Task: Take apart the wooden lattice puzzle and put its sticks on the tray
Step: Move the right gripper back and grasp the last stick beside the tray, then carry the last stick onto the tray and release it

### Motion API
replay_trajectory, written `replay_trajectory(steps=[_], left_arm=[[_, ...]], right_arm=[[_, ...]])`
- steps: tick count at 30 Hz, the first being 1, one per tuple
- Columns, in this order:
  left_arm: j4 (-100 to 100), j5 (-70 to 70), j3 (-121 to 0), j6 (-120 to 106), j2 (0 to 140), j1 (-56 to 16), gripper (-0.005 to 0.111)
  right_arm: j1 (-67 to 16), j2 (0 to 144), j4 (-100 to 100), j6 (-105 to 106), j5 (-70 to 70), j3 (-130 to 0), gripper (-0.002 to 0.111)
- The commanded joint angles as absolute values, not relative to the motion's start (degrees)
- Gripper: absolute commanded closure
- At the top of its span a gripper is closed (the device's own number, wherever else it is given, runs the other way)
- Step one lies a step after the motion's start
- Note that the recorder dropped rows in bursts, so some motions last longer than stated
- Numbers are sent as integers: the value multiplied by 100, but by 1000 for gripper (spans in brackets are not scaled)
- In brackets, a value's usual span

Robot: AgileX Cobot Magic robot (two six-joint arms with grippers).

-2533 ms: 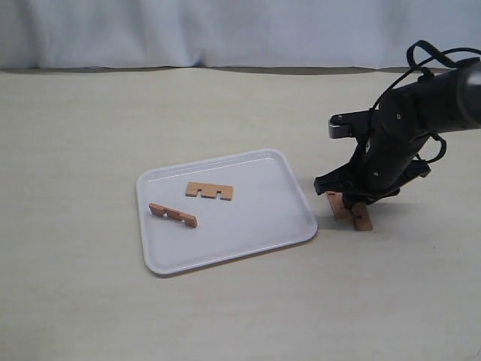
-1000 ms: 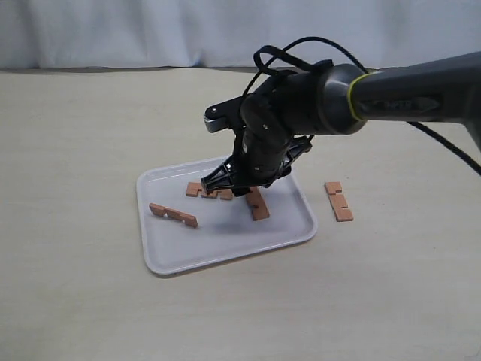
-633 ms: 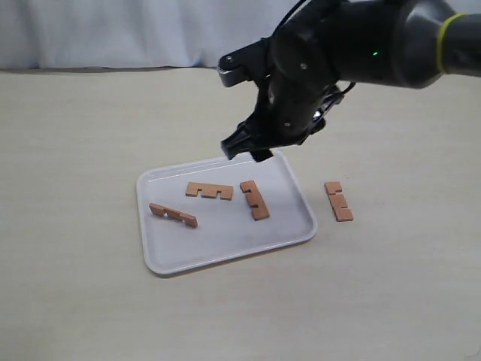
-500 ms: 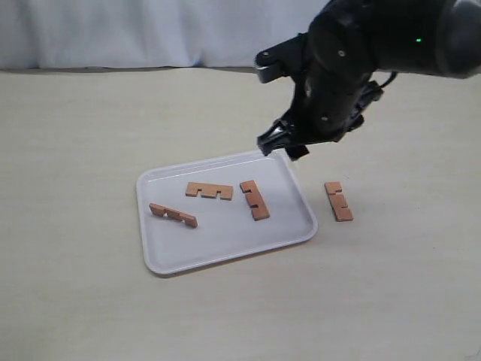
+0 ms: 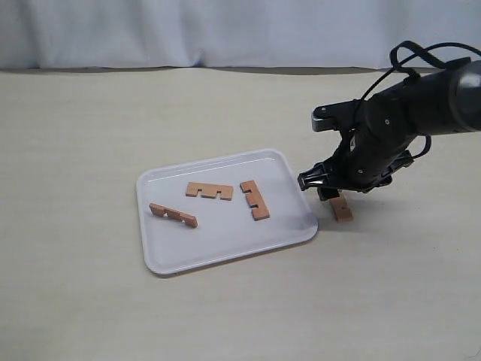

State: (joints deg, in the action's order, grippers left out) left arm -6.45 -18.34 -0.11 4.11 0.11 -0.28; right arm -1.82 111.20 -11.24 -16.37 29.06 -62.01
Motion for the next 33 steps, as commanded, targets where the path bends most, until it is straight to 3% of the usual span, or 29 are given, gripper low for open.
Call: replay_trajectory(steps=[1, 13, 15, 19, 28, 33], left_arm=[[-648, -1769, 0, 431, 0, -71, 107], [-648, -1769, 0, 431, 0, -71, 107], [-648, -1769, 0, 431, 0, -71, 107], [-648, -1769, 0, 431, 0, -71, 107], [-648, -1769, 0, 431, 0, -71, 107], [-648, -1769, 0, 431, 0, -71, 107]], right_arm=[[-149, 11323, -1125, -1620, 2880, -6386, 52], [-149, 11626, -1125, -1628, 2832, -6525, 55], [-149, 11626, -1125, -1628, 2832, -6525, 66], [-149, 11626, -1125, -1628, 2874, -6525, 104], [-332, 10886, -1112, -1531, 2966, -6554, 104], [-829, 10316, -1120, -1264, 3457, -6889, 104]])
